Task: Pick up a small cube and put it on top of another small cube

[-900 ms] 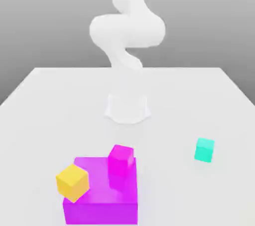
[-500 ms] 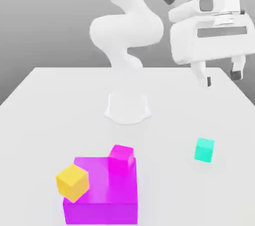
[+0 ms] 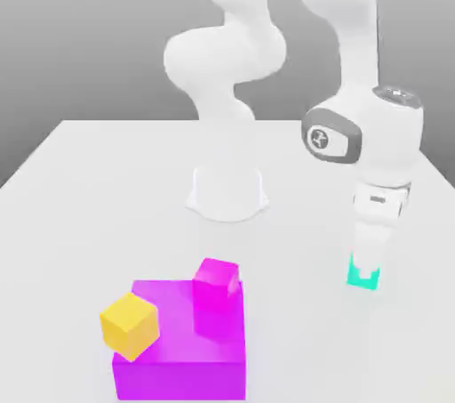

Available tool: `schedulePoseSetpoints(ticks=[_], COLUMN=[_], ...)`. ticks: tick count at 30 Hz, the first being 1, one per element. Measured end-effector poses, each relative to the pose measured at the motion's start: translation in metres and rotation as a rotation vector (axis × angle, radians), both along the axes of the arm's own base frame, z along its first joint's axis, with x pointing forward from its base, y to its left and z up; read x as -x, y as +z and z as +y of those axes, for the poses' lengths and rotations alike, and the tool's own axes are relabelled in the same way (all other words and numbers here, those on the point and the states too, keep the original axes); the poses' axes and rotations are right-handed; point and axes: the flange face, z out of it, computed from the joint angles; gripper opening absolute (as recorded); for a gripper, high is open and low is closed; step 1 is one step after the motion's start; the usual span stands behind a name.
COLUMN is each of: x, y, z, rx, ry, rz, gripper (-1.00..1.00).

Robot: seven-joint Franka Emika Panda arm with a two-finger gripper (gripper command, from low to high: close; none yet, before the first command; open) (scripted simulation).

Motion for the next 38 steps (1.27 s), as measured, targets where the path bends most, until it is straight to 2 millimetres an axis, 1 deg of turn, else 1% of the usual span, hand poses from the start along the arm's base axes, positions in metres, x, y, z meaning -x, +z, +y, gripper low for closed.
schedulePoseSetpoints(ticks=[4,5,6,8,13,14,15,16,17,18,20,21,24,27,28,30,31,32,34,35,38], x=[0.0,0.001,0.0,0.0,0.0,-0.003,-0.01,-0.031,-0.062,-0.086,-0.121,-0.137,-0.176,-0.2,-0.204,-0.206,-0.207,-0.209,-0.21,-0.209,-0.209], y=[0.0,-0.004,-0.002,0.01,0.051,0.058,0.065,0.071,0.078,0.084,0.098,0.106,0.129,0.154,0.163,0.18,0.176,0.167,0.143,0.131,0.131], z=[0.0,0.0,0.0,0.001,0.0,0.002,0.003,-0.01,-0.038,-0.062,-0.096,-0.117,-0.187,-0.269,-0.297,-0.355,-0.363,-0.365,-0.366,-0.366,-0.366], rx=[0.001,0.001,0.001,0.002,0.003,0.003,0.003,0.003,0.002,0.002,0.002,0.002,0.002,0.001,0.001,0.0,-0.001,-0.002,-0.002,-0.001,-0.001], ry=[0.0,0.001,0.001,0.001,0.003,0.018,0.036,0.009,-0.06,-0.104,-0.131,-0.147,-0.196,-0.245,-0.262,-0.294,-0.287,-0.281,-0.275,-0.272,-0.272], rz=[0.0,0.0,-0.001,-0.001,-0.002,-0.002,-0.002,-0.003,-0.003,-0.003,-0.004,-0.003,-0.003,-0.002,-0.001,0.0,0.0,0.0,0.0,0.0,0.0], gripper=[-1.0,-1.0,-1.0,-1.0,-1.0,-1.0,-1.0,-1.0,-1.0,-1.0,-1.0,-1.0,-1.0,-1.0,-1.0,-1.0,-1.0,-1.0,-1.0,1.0,1.0])
